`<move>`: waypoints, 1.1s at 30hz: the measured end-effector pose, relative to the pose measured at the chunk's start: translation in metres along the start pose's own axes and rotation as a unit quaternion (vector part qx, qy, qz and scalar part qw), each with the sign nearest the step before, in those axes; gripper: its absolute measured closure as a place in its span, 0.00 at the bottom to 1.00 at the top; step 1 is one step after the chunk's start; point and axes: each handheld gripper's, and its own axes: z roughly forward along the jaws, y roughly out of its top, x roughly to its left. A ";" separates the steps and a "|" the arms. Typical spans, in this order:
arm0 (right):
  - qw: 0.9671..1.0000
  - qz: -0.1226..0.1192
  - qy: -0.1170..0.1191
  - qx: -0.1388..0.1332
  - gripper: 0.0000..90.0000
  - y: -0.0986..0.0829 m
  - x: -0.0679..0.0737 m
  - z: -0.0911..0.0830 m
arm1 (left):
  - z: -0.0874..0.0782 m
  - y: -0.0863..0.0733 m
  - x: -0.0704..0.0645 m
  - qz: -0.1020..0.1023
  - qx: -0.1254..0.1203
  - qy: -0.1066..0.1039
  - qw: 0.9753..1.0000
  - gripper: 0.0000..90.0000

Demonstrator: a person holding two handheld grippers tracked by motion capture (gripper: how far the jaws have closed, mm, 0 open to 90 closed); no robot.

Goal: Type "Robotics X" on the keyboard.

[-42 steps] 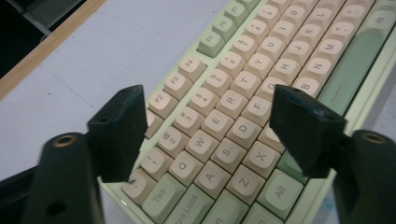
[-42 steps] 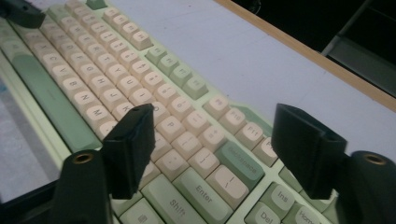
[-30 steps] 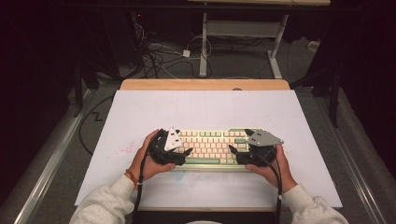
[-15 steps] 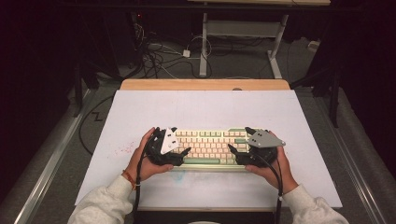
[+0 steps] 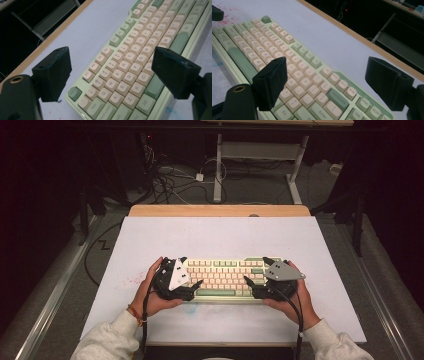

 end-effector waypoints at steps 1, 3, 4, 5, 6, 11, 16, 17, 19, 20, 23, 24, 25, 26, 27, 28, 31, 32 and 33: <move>1.000 -0.001 0.000 -0.001 0.21 0.000 0.000 -0.002 | 0.000 0.000 -0.001 0.000 0.001 0.000 1.000 0.17; 1.000 -0.004 -0.004 -0.003 0.21 0.001 0.000 -0.003 | -0.001 -0.001 -0.002 0.006 0.005 0.001 1.000 0.17; 1.000 -0.004 -0.004 -0.003 0.21 0.001 0.000 -0.004 | -0.002 -0.002 -0.003 0.008 0.006 0.005 1.000 0.17; 1.000 -0.005 -0.006 -0.002 0.21 0.002 0.000 -0.005 | -0.002 -0.002 -0.003 0.008 0.007 0.007 1.000 0.17; 1.000 -0.005 -0.007 -0.003 0.21 0.002 0.001 -0.006 | -0.003 -0.003 -0.003 0.007 0.007 0.006 1.000 0.17; 1.000 -0.014 -0.008 0.001 0.21 0.002 0.003 -0.008 | -0.008 -0.005 -0.004 0.008 0.006 0.012 1.000 0.17; 1.000 -0.021 -0.009 0.005 0.20 0.002 0.005 -0.009 | -0.009 -0.008 -0.006 0.009 0.009 0.012 1.000 0.17; 1.000 -0.022 -0.008 0.006 0.20 0.002 0.006 -0.010 | -0.010 -0.008 -0.006 0.011 0.010 0.010 1.000 0.17; 1.000 -0.022 -0.007 0.005 0.20 0.001 0.006 -0.011 | -0.010 -0.009 -0.007 0.013 0.012 0.010 1.000 0.17; 1.000 -0.024 -0.007 0.006 0.20 0.001 0.006 -0.012 | -0.011 -0.010 -0.008 0.011 0.009 0.009 1.000 0.18; 1.000 -0.024 -0.009 0.006 0.20 0.000 0.006 -0.014 | -0.013 -0.010 -0.009 0.010 0.007 0.009 1.000 0.19; 1.000 -0.024 -0.009 0.006 0.20 0.000 0.006 -0.014 | -0.013 -0.010 -0.009 0.011 0.004 0.009 1.000 0.19; 1.000 -0.025 -0.011 0.006 0.20 0.000 0.007 -0.015 | -0.014 -0.010 -0.009 0.012 0.002 0.007 1.000 0.19; 1.000 -0.025 -0.010 0.006 0.20 0.000 0.007 -0.016 | -0.015 -0.011 -0.010 0.014 0.002 0.007 1.000 0.19; 1.000 -0.026 -0.010 0.007 0.20 -0.001 0.007 -0.017 | -0.016 -0.011 -0.010 0.015 0.003 0.007 1.000 0.19; 1.000 -0.026 -0.010 0.007 0.20 -0.001 0.007 -0.017 | -0.017 -0.011 -0.010 0.016 0.002 0.006 1.000 0.19; 0.999 -0.030 -0.013 0.007 0.20 -0.001 0.007 -0.020 | -0.019 -0.013 -0.011 0.019 0.003 0.004 1.000 0.19; 0.999 -0.030 -0.013 0.007 0.20 -0.001 0.007 -0.021 | -0.020 -0.013 -0.011 0.020 0.003 0.004 1.000 0.19; 0.999 -0.029 -0.013 0.007 0.20 -0.001 0.007 -0.022 | -0.021 -0.014 -0.012 0.021 0.002 0.005 1.000 0.19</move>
